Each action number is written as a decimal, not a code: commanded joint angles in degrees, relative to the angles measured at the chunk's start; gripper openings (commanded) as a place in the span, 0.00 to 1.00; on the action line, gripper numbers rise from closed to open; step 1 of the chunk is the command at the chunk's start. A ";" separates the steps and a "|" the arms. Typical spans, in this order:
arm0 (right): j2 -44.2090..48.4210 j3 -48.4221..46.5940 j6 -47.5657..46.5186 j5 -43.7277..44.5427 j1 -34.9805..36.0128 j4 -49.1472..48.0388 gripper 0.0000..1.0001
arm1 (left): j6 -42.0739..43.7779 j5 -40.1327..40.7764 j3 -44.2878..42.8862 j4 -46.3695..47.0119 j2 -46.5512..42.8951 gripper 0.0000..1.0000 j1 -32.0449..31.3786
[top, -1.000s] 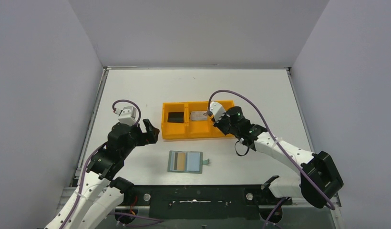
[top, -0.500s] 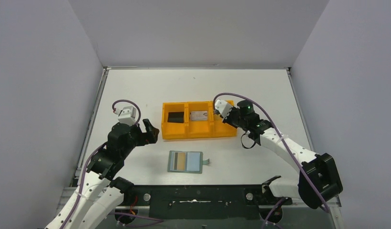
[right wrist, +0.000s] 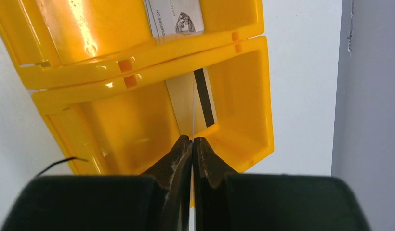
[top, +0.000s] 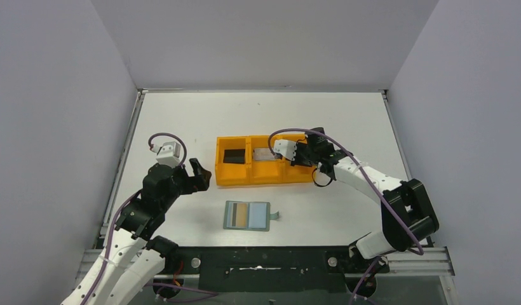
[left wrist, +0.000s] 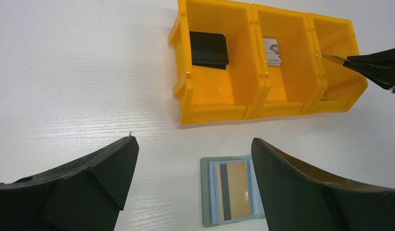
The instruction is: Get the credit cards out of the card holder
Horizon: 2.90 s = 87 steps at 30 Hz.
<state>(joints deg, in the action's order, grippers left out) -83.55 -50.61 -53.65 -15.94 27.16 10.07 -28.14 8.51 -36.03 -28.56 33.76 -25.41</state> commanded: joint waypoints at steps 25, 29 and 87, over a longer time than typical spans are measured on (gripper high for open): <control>-14.85 -7.97 -10.69 3.69 -0.93 -6.15 0.13 | 1.09 -1.26 -0.18 2.23 -0.80 0.89 1.54; -14.60 -7.43 -10.63 2.59 -0.97 -3.79 0.16 | 1.20 -1.67 -0.08 2.36 -0.55 0.89 1.68; 5.62 2.39 119.21 37.10 35.66 -1.50 0.41 | 0.02 0.43 -0.56 1.13 1.14 0.91 2.73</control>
<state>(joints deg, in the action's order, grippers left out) -76.66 -48.14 50.00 12.49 56.03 8.69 -28.03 7.77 -35.94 -28.56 35.44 -23.14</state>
